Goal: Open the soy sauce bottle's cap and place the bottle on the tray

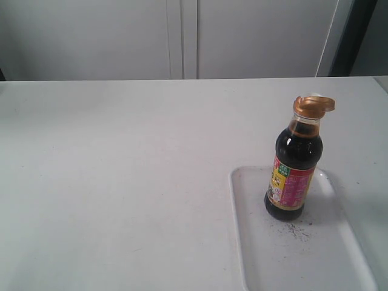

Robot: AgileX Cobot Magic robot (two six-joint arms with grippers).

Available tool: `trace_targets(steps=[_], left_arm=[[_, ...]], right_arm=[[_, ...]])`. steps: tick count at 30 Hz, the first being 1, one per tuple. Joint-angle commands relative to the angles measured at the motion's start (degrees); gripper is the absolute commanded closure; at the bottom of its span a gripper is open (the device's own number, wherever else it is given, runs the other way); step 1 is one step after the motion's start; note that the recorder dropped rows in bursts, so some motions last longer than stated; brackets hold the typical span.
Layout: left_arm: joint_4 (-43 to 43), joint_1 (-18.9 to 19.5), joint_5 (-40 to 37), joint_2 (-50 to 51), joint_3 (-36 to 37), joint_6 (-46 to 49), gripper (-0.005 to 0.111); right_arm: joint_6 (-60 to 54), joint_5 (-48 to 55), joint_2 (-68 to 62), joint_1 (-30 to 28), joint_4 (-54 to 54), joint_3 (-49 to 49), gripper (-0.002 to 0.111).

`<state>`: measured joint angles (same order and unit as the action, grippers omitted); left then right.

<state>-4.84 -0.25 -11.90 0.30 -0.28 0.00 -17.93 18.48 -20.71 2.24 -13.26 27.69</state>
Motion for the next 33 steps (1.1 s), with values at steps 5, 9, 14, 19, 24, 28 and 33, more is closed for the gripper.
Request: trace_targets(steps=[5, 9, 14, 19, 24, 28, 33], left_arm=[[-0.81, 0.12, 0.09, -0.30, 0.28, 0.00, 0.107], [-0.81, 0.12, 0.09, -0.30, 0.28, 0.00, 0.107], [-0.81, 0.12, 0.09, -0.30, 0.28, 0.00, 0.107], [-0.81, 0.12, 0.09, -0.30, 0.28, 0.00, 0.107], [-0.81, 0.12, 0.09, -0.30, 0.28, 0.00, 0.107], [-0.81, 0.12, 0.09, -0.30, 0.28, 0.00, 0.107], [-0.81, 0.12, 0.20, -0.30, 0.28, 0.00, 0.107]], right_arm=[[9.36, 0.98, 0.18, 0.09, 4.88, -0.78, 0.108], [9.36, -0.70, 2.03, 0.09, 6.49, -3.91, 0.108], [9.36, -1.69, 7.65, 0.09, 7.02, -8.32, 0.108], [11.09, -1.69, 12.91, 0.09, 7.34, -11.72, 0.108], [13.16, -1.42, 16.72, 0.09, 7.85, -15.24, 0.108], [14.29, -0.72, 18.95, 0.09, 7.98, -17.59, 0.108], [15.76, -0.36, 20.71, 0.09, 8.46, -20.51, 0.108]])
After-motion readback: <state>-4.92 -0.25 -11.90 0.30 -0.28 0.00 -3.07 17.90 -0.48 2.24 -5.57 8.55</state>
